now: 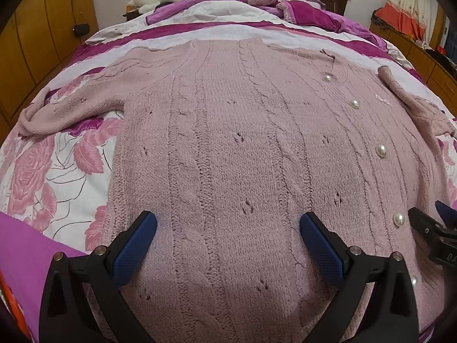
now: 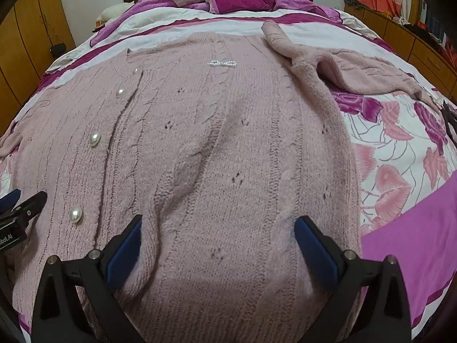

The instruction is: Fold small clothes

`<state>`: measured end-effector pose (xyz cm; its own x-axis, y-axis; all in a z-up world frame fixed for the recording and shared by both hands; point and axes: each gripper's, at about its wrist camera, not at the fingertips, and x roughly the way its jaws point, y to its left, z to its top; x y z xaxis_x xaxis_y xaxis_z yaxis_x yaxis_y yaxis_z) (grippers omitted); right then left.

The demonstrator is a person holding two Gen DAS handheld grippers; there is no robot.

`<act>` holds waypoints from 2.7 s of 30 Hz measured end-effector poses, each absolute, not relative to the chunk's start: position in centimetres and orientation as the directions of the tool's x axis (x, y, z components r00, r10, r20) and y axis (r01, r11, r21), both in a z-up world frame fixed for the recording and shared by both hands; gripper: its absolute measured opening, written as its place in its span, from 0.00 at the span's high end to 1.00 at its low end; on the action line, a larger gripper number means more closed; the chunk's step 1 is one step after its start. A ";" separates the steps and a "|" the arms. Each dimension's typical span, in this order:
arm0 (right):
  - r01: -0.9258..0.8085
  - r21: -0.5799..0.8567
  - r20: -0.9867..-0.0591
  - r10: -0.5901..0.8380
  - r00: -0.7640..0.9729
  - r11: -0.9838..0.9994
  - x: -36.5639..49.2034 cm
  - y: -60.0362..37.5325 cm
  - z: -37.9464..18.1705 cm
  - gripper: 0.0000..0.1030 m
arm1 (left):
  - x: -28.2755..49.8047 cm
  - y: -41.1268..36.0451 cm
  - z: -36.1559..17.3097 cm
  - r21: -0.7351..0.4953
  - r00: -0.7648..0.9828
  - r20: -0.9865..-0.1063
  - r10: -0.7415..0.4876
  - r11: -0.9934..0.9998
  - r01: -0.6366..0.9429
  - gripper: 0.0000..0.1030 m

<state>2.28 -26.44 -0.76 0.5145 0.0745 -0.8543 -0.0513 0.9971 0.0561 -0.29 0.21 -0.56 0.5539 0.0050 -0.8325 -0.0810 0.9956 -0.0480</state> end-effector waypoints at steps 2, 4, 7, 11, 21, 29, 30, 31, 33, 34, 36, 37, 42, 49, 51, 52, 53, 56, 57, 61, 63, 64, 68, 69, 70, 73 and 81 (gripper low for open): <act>-0.051 0.056 -0.854 0.075 0.515 0.997 2.3 -26.4 -0.8 0.00 | 0.1 -0.1 -0.6 -0.042 0.550 -0.835 0.010 0.996 -0.081 0.18; -0.051 0.056 -0.854 0.074 0.515 0.997 2.3 -26.4 -0.8 0.00 | 0.1 0.0 -0.6 -0.042 0.551 -0.835 0.010 0.996 -0.081 0.18; -0.051 0.056 -0.854 0.074 0.515 0.997 2.3 -26.4 -0.8 0.00 | 0.2 0.0 -0.6 -0.042 0.550 -0.835 0.010 0.996 -0.081 0.18; -0.051 0.056 -0.854 0.074 0.515 0.997 2.3 -26.4 -0.8 0.00 | 0.2 0.0 -0.5 -0.041 0.549 -0.836 0.011 0.996 -0.081 0.18; -0.051 0.055 -0.854 0.074 0.515 0.997 2.3 -26.4 -0.7 0.00 | 0.2 -0.1 -0.5 -0.040 0.549 -0.836 0.011 0.996 -0.082 0.18; -0.051 0.055 -0.854 0.074 0.515 0.997 2.3 -26.5 -0.7 0.00 | 0.2 -0.1 -0.5 -0.039 0.549 -0.835 0.012 0.996 -0.082 0.18; -0.051 0.055 -0.854 0.074 0.515 0.997 2.3 -26.5 -0.7 0.00 | 0.2 -0.1 -0.5 -0.039 0.550 -0.835 0.012 0.996 -0.082 0.18; -0.051 0.055 -0.854 0.074 0.515 0.997 2.3 -26.5 -0.7 0.00 | 0.2 -0.1 -0.5 -0.039 0.550 -0.835 0.012 0.996 -0.082 0.18; -0.051 0.055 -0.854 0.074 0.515 0.997 2.3 -26.5 -0.7 0.00 | 0.2 -0.1 -0.5 -0.039 0.550 -0.835 0.012 0.996 -0.082 0.18; -0.051 0.055 -0.854 0.074 0.515 0.997 2.3 -26.5 -0.7 0.00 | 0.2 -0.2 -0.5 -0.039 0.550 -0.835 0.013 0.996 -0.082 0.18; -0.051 0.055 -0.854 0.074 0.515 0.997 2.3 -26.5 -0.7 0.00 | 0.2 -0.2 -0.5 -0.039 0.550 -0.835 0.013 0.996 -0.082 0.18; -0.051 0.055 -0.854 0.074 0.515 0.997 2.3 -26.5 -0.7 0.00 | 0.2 -0.2 -0.5 -0.039 0.550 -0.835 0.013 0.996 -0.082 0.18; -0.051 0.055 -0.854 0.074 0.515 0.997 2.3 -26.5 -0.7 0.00 | 0.2 -0.2 -0.5 -0.038 0.550 -0.835 0.013 0.996 -0.082 0.18; -0.051 0.055 -0.854 0.074 0.515 0.997 2.3 -26.5 -0.7 0.00 | 0.2 -0.2 -0.5 -0.038 0.550 -0.835 0.014 0.996 -0.082 0.18; -0.051 0.056 -0.854 0.075 0.515 0.997 2.3 -26.6 -0.7 0.00 | 0.2 -0.2 -0.5 -0.037 0.550 -0.835 0.014 0.996 -0.082 0.18; -0.051 0.057 -0.854 0.075 0.515 0.997 2.4 -26.6 -0.8 0.00 | 0.2 -0.2 -0.5 -0.037 0.550 -0.835 0.014 0.996 -0.082 0.18; -0.051 0.060 -0.854 0.077 0.514 0.997 2.4 -26.6 -0.8 0.00 | 0.2 -0.2 -0.5 -0.037 0.550 -0.835 0.015 0.996 -0.082 0.18; -0.050 0.062 -0.856 0.079 0.511 0.997 2.4 -26.6 -0.8 0.00 | 0.2 -0.2 -0.5 -0.036 0.550 -0.835 0.016 0.996 -0.082 0.18; -0.050 0.063 -0.857 0.080 0.510 0.997 2.3 -26.5 -0.8 0.00 | 0.2 -0.2 -0.5 -0.036 0.550 -0.835 0.015 0.996 -0.082 0.18; -0.048 0.074 -0.859 0.088 0.504 0.996 2.7 -26.7 -1.1 0.00 | 0.1 -0.1 -0.5 -0.039 0.550 -0.835 0.013 0.996 -0.083 0.18; -0.047 0.082 -0.861 0.095 0.500 0.996 2.7 -26.7 -1.0 0.00 | 0.1 0.0 -0.6 -0.039 0.549 -0.836 0.013 0.996 -0.083 0.18; -0.046 0.088 -0.862 0.099 0.498 0.995 2.7 -27.0 -1.0 0.00 | 0.1 0.0 -0.6 -0.037 0.548 -0.837 0.015 0.996 -0.083 0.18; -0.045 0.104 -0.865 0.113 0.489 0.993 2.9 -27.3 -1.1 0.00 | 0.2 0.1 -0.6 -0.029 0.543 -0.839 0.020 0.996 -0.082 0.18; -0.046 0.104 -0.866 0.113 0.488 0.994 2.9 -27.3 -1.1 0.00 | 0.3 0.1 -0.6 -0.027 0.542 -0.840 0.021 0.996 -0.081 0.18; -0.046 0.102 -0.866 0.112 0.488 0.994 2.9 -27.2 -1.1 0.00 | 0.3 0.1 -0.6 -0.026 0.540 -0.841 0.021 0.997 -0.079 0.18; -0.046 0.101 -0.866 0.111 0.488 0.994 2.9 -27.2 -1.1 0.00 | 0.3 0.0 -0.5 -0.026 0.539 -0.842 0.019 0.997 -0.077 0.18; -0.048 0.115 -0.862 0.124 0.492 0.992 2.9 -27.4 -0.3 0.00 | 0.3 0.1 0.0 -0.035 0.528 -0.849 0.011 0.996 -0.077 0.19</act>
<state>2.94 -27.35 -0.32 0.4920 0.1236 -0.8618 -0.0481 0.9922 0.1149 0.30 0.13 0.05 0.5282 0.0110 -0.8491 -0.0773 0.9964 -0.0352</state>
